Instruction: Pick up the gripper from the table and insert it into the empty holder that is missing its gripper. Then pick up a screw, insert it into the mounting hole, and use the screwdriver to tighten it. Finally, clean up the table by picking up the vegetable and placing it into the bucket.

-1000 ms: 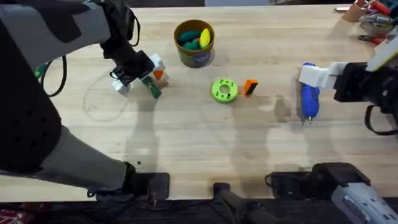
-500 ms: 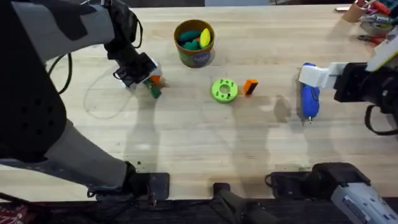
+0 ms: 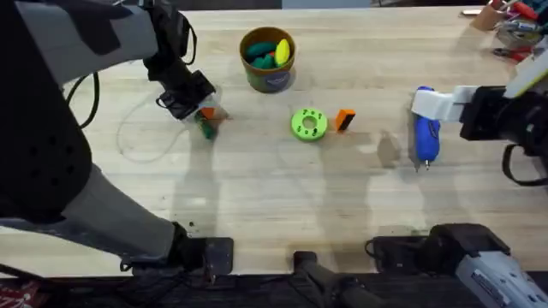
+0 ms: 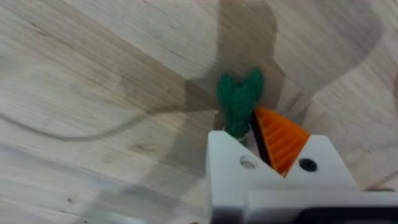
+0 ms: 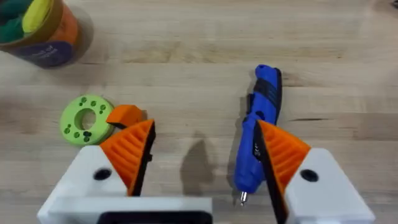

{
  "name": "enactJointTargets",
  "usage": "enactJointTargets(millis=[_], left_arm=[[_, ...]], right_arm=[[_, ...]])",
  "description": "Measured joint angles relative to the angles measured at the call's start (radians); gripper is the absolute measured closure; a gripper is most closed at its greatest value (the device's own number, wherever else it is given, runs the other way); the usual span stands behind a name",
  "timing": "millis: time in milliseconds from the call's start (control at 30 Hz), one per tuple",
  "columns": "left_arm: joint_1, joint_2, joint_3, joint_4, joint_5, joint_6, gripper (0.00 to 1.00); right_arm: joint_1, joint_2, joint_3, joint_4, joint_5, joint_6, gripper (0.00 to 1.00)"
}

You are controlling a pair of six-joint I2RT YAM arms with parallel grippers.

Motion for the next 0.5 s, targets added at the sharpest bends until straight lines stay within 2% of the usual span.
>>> enactJointTargets(millis=[233, 500], left_arm=[[0.0, -0.025, 0.029, -0.027, -0.01, 0.007, 0.998], [-0.006, -0.223, 0.075, -0.064, 0.0, 0.049, 0.998]], right_arm=[[0.0, 0.0, 0.0, 0.0, 0.0, 0.0, 0.083], [0.0, 0.0, 0.0, -0.001, 0.0, 0.0, 0.083]])
